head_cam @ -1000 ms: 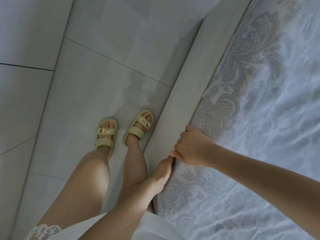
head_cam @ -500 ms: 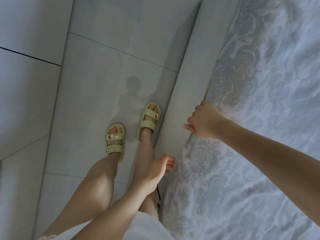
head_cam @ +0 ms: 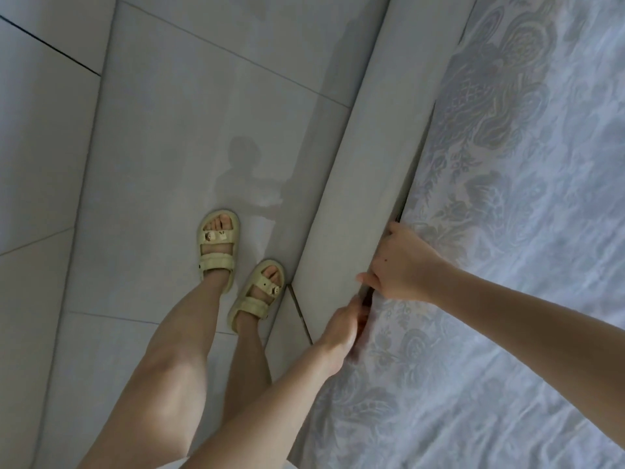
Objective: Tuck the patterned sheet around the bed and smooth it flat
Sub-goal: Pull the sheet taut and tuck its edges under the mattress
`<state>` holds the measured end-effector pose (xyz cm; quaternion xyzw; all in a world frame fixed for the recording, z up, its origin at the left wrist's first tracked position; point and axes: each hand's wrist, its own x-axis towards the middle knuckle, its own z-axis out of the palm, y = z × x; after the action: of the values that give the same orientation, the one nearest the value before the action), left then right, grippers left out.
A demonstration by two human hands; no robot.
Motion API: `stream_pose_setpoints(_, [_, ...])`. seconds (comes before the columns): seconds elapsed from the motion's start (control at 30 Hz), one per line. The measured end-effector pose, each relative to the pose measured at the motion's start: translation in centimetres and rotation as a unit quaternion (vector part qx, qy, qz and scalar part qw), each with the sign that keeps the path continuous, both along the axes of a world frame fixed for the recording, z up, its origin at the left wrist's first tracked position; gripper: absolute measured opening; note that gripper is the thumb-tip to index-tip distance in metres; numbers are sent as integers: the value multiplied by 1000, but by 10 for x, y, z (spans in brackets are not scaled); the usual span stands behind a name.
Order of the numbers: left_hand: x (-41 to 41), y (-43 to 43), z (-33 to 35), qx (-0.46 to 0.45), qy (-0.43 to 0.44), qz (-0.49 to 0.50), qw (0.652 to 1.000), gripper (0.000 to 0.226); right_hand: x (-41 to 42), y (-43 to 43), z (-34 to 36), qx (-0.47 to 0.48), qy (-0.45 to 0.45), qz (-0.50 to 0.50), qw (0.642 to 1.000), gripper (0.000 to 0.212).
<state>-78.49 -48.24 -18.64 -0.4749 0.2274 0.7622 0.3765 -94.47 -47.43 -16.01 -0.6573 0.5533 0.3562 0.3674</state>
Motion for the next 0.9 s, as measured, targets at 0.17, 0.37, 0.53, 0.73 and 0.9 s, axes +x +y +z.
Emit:
stream_pose_setpoints(0.17, [21,-26,-17,-73,13,25,997,47,6,-18,0,29,31,1,999,64])
stream_pose_setpoints(0.37, [117,8,7,-95,-26,8,995,39,29,-12,11,0,41,-1,999,64])
stream_pose_setpoints(0.53, [143,38,14,-75,-56,53,994,45,80,13,20,-107,-41,-7,993,63])
stream_pose_setpoints(0.73, [146,61,6,-65,-33,-17,997,55,130,45,14,-5,-55,4,998,63])
stream_pose_setpoints(0.9, [147,64,-6,-66,-45,-31,996,49,145,44,4,7,7,7,1000,58])
